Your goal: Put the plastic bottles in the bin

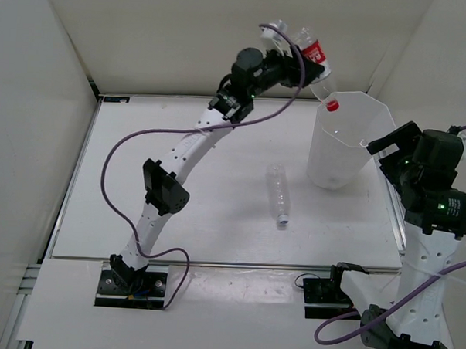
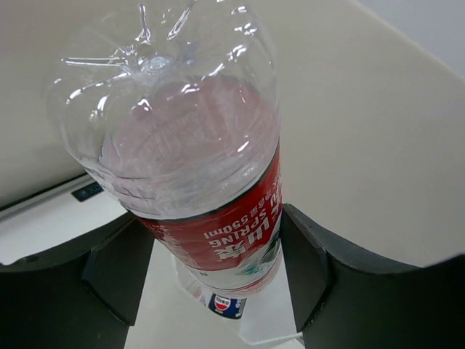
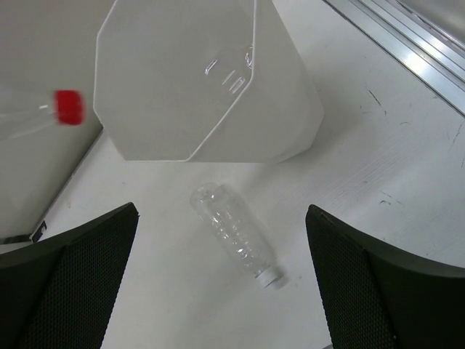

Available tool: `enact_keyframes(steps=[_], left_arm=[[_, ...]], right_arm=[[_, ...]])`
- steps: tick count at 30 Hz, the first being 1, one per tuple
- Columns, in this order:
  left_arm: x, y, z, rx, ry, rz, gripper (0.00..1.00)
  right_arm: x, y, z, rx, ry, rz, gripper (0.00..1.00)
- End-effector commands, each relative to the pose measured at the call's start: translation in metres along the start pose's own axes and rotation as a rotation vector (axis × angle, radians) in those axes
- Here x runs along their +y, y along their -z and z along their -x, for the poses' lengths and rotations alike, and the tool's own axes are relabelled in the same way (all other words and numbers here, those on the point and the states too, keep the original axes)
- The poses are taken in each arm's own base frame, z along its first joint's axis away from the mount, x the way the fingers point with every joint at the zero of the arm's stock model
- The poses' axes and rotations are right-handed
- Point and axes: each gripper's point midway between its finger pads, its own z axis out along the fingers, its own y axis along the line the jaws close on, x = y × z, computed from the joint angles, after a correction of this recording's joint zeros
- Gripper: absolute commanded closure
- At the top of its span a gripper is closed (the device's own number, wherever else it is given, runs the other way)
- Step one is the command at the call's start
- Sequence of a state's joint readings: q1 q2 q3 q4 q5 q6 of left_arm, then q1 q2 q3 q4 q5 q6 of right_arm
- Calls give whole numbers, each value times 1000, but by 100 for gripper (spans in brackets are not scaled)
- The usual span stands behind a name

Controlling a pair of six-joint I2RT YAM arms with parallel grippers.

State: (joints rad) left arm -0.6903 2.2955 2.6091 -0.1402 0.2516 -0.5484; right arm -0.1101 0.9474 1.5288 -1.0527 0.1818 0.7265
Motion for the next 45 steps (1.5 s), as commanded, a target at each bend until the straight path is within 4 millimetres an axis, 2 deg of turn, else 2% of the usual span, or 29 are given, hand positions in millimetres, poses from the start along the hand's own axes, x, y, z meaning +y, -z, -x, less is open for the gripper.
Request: enact_keyframes(steps=[1,3,5,7,8,9,10,11,12,13,14,15,16,17,18,19,20,21,22,23,24,25,28,29,32,36,38,41,45], left_arm=[[-39,-14,4,-117,-12,-63,22],[-39,-24,-24,-91,-1,-64,22],[-57,-27,-33,-87,6,-96,24],[-64,-34,-58,-56,28,-109,25],[-70,-34,-61,-51,40,-117,25],[-66,-34,-73,-22,42,-118,11],[-66,-32,-75,-5,35,-118,0],[-68,-30,-72,1,22,-114,0],[-70,-23,-51,-20,0,-103,0],[-52,-15,-30,-31,-34,-64,0],[-46,-7,-10,-44,-51,-44,0],[-49,13,24,-70,-80,-28,0],[-41,27,43,-79,-119,13,0],[-22,47,66,-96,-135,82,0],[11,63,33,-10,-116,174,0],[-11,102,73,-73,-129,187,0],[0,120,68,-61,-124,244,0],[17,151,32,16,-122,313,0],[26,165,10,64,-113,338,0],[45,182,-8,104,-89,374,0],[62,200,-55,218,-40,378,0],[68,215,-71,263,-4,398,0],[91,240,-119,374,105,456,0],[101,243,-141,433,128,475,0],[120,247,-172,481,198,543,0],[134,251,-187,505,211,589,0],[144,255,-203,536,219,619,0],[147,253,-224,571,277,601,0],[141,235,-235,596,297,557,0]], right_arm=[[1,22,11,-51,-9,17,0],[2,34,17,-83,-2,33,0],[-1,40,19,-97,18,25,0],[-3,42,20,-102,18,17,0],[-5,45,19,-102,18,17,0],[-5,45,19,-102,18,17,0],[-7,45,16,-99,18,15,0],[-4,46,17,-100,18,28,0],[-2,44,13,-81,7,37,0],[0,44,15,-90,6,45,0],[0,41,10,-70,-2,48,0],[2,41,9,-64,-11,55,0],[3,37,6,-51,-10,65,0],[1,32,3,-43,-9,58,0],[1,33,0,-37,-9,64,0],[-1,30,-2,-29,-8,57,0],[-1,31,-2,-34,-18,63,0],[-4,24,-7,-22,-16,52,0],[-4,25,-12,-7,-15,61,0],[-2,21,-13,-5,-15,73,0],[-3,18,-17,13,-14,70,0],[0,16,-20,25,-23,85,0],[-1,9,-25,54,-21,76,0],[0,10,-26,60,-21,83,0],[9,-2,-30,113,-19,93,0],[19,-2,-30,141,-19,126,0],[22,-1,-30,141,-20,140,0],[19,-1,-32,143,-11,139,0],[14,-6,-37,158,-1,125,0]])
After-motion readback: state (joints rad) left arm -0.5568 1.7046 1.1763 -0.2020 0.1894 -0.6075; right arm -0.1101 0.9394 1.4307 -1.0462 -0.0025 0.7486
